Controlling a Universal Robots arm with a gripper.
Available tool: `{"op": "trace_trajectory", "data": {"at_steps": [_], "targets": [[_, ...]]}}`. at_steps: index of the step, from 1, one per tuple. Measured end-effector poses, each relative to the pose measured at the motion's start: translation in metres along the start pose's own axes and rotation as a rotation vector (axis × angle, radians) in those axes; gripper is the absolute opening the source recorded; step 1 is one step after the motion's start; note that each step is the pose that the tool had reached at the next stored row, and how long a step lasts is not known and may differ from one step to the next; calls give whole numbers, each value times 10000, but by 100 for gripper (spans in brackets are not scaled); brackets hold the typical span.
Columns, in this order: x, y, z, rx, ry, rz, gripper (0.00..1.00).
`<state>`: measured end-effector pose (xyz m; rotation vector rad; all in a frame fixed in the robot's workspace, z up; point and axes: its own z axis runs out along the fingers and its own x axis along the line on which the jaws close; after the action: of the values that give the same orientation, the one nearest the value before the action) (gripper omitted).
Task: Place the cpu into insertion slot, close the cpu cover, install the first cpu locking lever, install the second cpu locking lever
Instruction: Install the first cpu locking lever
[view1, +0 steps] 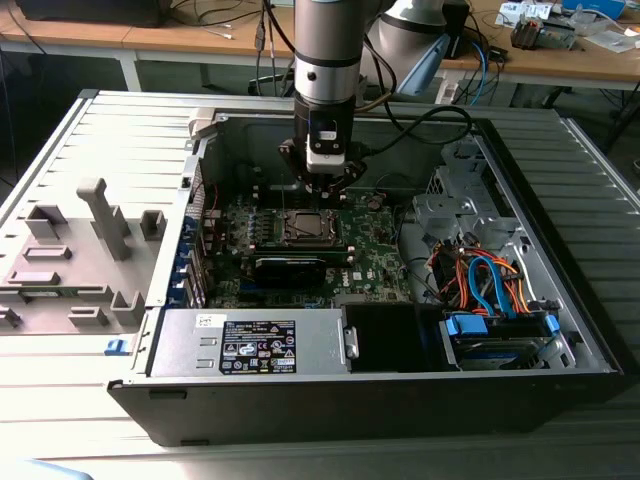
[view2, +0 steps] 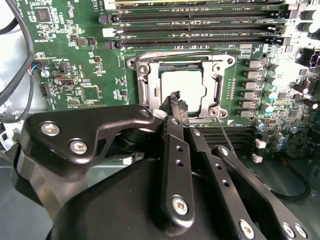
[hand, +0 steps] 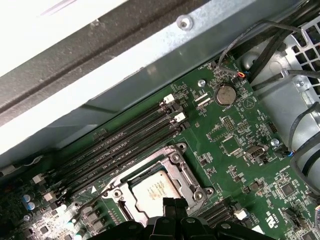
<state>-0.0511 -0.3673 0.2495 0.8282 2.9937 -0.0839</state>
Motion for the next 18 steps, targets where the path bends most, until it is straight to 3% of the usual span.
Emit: {"op": "trace_trajectory", "data": {"at_steps": [18], "targets": [[0, 0, 0, -26, -22, -526, 11]]}}
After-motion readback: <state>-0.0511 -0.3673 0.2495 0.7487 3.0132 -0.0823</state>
